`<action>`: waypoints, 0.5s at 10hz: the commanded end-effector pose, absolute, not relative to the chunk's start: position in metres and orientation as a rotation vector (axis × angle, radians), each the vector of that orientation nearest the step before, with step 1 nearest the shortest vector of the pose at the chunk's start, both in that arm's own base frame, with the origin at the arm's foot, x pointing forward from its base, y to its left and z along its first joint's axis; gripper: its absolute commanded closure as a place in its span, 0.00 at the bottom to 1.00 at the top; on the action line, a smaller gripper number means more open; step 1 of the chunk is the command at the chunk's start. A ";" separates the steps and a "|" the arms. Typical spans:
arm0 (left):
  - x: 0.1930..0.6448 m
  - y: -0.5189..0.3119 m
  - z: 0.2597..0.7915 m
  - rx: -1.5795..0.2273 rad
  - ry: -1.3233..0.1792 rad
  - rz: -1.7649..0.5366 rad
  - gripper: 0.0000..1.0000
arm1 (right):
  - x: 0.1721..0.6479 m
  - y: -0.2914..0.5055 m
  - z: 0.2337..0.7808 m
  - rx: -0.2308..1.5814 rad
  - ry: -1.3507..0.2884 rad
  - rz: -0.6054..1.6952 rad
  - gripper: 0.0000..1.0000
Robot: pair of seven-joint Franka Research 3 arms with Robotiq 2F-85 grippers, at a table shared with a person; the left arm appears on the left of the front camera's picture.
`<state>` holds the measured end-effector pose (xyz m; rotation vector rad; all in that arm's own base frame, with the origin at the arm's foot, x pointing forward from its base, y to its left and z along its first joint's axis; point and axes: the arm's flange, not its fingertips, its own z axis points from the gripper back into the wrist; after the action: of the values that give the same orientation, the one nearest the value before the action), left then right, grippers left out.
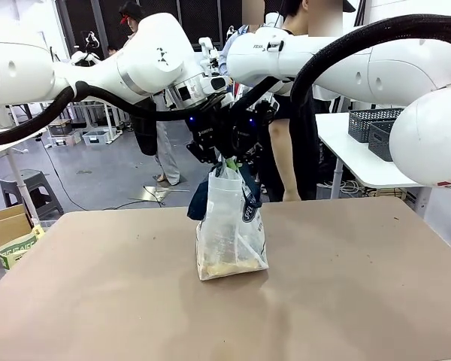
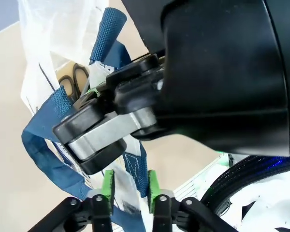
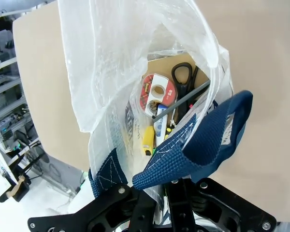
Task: Transfer purchased items from the store into the shopping bag.
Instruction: Move the Reusable shopping bag to the right side of the table.
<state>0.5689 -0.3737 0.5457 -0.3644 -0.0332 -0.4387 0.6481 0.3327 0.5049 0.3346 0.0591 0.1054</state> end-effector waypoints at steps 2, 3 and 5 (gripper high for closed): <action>0.557 -0.376 0.547 -0.331 -0.066 -0.408 1.00 | 0.653 0.343 0.514 0.362 0.061 0.127 1.00; 0.554 -0.373 0.549 -0.325 -0.074 -0.397 1.00 | 0.653 0.343 0.514 0.363 0.061 0.125 1.00; 0.548 -0.365 0.549 -0.337 -0.089 -0.368 1.00 | 0.651 0.341 0.516 0.371 0.058 0.121 1.00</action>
<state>0.5609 -0.3706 0.5489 -0.3520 -0.0618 -0.4032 0.6457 0.3371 0.5080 0.3414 0.0574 0.1138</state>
